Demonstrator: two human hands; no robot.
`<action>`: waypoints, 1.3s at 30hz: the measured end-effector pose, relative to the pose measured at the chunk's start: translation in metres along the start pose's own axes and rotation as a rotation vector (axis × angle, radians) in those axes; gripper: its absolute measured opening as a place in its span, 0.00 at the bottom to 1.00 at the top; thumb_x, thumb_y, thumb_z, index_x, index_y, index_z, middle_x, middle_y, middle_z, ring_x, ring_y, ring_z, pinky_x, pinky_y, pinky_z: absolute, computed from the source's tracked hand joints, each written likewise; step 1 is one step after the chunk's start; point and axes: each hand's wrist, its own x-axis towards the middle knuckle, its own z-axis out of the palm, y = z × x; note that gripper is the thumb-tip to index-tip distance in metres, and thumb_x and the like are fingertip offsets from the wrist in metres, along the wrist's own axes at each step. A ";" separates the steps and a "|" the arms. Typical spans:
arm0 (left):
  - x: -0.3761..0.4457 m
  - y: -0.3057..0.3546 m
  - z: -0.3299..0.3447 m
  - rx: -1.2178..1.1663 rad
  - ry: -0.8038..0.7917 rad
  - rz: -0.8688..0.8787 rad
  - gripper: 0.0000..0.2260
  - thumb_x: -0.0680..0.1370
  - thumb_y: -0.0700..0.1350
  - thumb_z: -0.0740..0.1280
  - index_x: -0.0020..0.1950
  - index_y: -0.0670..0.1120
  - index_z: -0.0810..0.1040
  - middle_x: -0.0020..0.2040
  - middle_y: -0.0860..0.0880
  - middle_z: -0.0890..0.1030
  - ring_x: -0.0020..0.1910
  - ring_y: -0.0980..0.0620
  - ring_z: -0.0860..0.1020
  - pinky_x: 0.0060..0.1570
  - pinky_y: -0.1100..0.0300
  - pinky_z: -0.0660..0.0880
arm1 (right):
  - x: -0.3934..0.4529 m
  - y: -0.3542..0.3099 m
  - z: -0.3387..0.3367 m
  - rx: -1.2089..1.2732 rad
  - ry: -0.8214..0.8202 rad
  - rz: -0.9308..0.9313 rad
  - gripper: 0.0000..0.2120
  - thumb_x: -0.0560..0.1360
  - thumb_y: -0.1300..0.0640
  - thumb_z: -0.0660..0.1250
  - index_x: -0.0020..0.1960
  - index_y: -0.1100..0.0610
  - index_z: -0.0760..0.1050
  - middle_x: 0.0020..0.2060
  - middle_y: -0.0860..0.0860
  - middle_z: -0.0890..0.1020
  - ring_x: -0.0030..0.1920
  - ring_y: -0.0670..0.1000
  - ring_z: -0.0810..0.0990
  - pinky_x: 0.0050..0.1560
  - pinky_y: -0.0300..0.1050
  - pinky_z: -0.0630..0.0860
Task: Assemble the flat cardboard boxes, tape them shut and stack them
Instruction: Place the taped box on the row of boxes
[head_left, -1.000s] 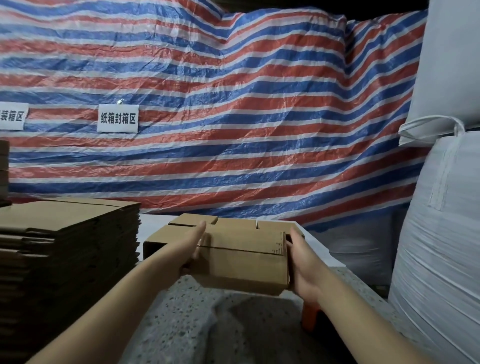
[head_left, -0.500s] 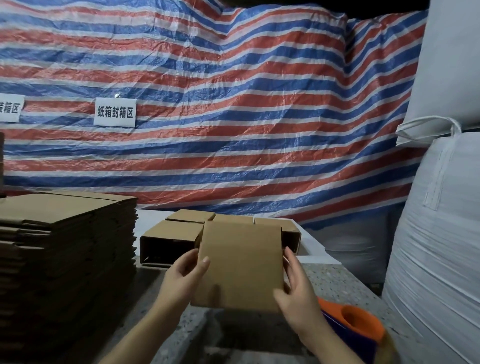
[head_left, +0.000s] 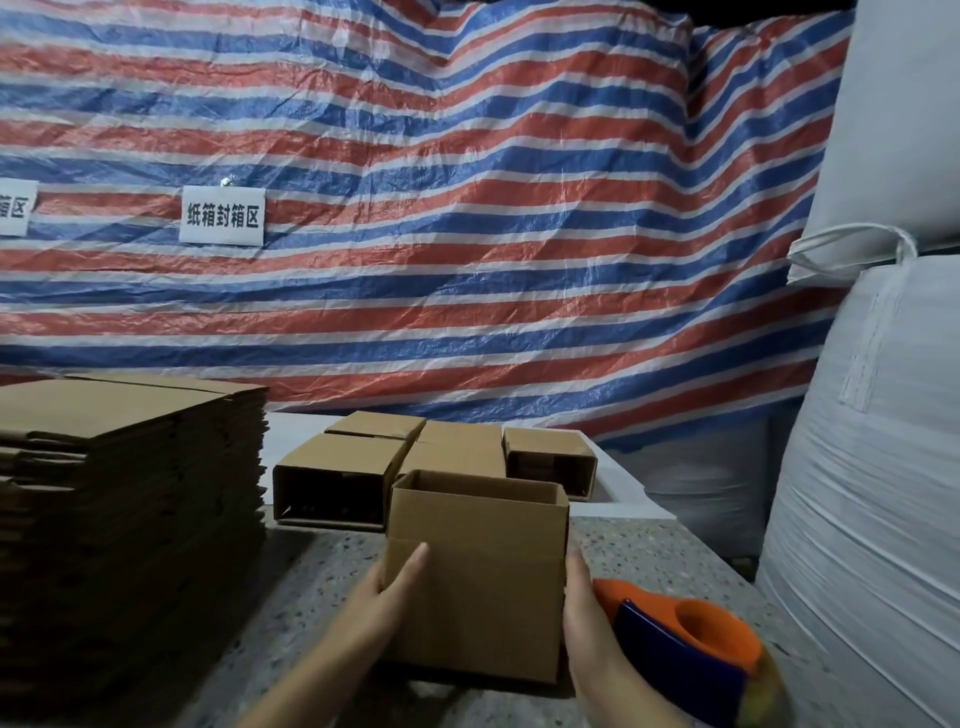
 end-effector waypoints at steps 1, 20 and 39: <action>0.002 0.002 0.002 0.014 0.001 0.011 0.31 0.75 0.65 0.61 0.73 0.50 0.69 0.59 0.48 0.77 0.58 0.47 0.76 0.62 0.51 0.71 | -0.001 -0.001 0.000 -0.005 0.002 0.001 0.27 0.79 0.32 0.48 0.59 0.46 0.78 0.49 0.50 0.86 0.52 0.53 0.83 0.51 0.50 0.78; 0.037 0.097 -0.007 0.250 -0.005 -0.057 0.19 0.81 0.60 0.60 0.59 0.45 0.76 0.49 0.43 0.84 0.50 0.45 0.83 0.56 0.47 0.80 | 0.013 -0.109 -0.015 -0.517 -0.003 -0.044 0.23 0.83 0.44 0.56 0.75 0.53 0.66 0.66 0.57 0.77 0.66 0.59 0.74 0.68 0.64 0.71; 0.134 0.032 0.128 0.948 0.043 0.641 0.36 0.79 0.48 0.64 0.81 0.56 0.46 0.73 0.51 0.69 0.63 0.51 0.75 0.55 0.60 0.74 | 0.136 -0.077 -0.162 -0.797 0.160 -0.330 0.23 0.74 0.72 0.61 0.62 0.51 0.75 0.48 0.48 0.82 0.55 0.52 0.80 0.46 0.41 0.74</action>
